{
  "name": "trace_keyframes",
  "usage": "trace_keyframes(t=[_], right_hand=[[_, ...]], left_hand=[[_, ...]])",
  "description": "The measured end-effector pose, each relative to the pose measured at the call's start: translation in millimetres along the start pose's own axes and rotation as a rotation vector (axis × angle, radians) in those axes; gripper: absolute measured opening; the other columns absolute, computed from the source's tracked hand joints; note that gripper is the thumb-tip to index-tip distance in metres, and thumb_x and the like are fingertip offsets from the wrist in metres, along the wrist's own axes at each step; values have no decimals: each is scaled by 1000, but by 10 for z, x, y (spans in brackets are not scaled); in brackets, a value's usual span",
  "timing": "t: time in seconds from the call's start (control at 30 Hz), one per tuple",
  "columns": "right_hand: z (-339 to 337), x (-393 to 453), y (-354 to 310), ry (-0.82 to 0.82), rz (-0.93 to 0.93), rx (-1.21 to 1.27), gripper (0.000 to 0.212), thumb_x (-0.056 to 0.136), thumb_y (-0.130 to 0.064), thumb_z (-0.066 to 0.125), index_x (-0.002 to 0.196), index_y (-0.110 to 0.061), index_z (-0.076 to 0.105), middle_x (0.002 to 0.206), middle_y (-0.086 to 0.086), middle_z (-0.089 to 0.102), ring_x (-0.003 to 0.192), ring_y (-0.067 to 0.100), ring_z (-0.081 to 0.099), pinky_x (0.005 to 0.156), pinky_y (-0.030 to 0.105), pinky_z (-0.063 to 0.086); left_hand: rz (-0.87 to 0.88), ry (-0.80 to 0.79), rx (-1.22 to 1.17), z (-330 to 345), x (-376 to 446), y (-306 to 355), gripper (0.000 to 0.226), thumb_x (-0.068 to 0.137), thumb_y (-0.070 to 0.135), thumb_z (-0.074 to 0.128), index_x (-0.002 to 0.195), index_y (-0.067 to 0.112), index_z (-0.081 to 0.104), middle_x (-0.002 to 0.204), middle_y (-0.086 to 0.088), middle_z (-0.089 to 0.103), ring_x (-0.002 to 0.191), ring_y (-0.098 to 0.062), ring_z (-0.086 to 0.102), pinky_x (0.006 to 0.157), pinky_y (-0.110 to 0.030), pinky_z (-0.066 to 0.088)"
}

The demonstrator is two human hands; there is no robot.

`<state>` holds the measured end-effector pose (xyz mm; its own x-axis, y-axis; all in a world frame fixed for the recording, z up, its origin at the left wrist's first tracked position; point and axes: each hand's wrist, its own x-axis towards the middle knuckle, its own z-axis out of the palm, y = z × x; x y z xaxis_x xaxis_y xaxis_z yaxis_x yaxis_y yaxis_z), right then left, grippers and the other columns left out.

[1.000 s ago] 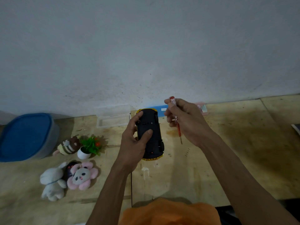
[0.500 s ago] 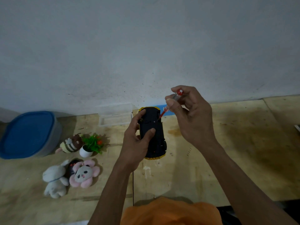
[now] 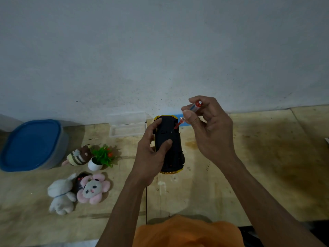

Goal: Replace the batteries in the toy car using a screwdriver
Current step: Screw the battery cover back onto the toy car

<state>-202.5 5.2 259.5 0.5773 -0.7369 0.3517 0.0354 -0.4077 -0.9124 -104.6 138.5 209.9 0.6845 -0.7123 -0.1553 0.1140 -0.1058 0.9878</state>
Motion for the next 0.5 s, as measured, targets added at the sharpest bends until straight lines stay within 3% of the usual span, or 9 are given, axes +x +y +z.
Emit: trace_keyframes(t=[0.27,0.5], right_hand=[[8,-9,32,-2,-12,-7,22,96,-16,67,116,-21,58,102,-4,74,100,14,72,85,45,60],[55,-43,42,-28,-134,-101,36,95,-14,69,127,-24,55,103,0,72,99,10,70,81,26,61]], left_hand=[[-3,1,15,10,2,4,60,95,2,64,146,28,45,129,2,56,99,4,66,74,-29,62],[-22,0,-5,33,-6,8,59,95,0,64,144,27,47,134,1,55,100,5,66,74,-28,61]])
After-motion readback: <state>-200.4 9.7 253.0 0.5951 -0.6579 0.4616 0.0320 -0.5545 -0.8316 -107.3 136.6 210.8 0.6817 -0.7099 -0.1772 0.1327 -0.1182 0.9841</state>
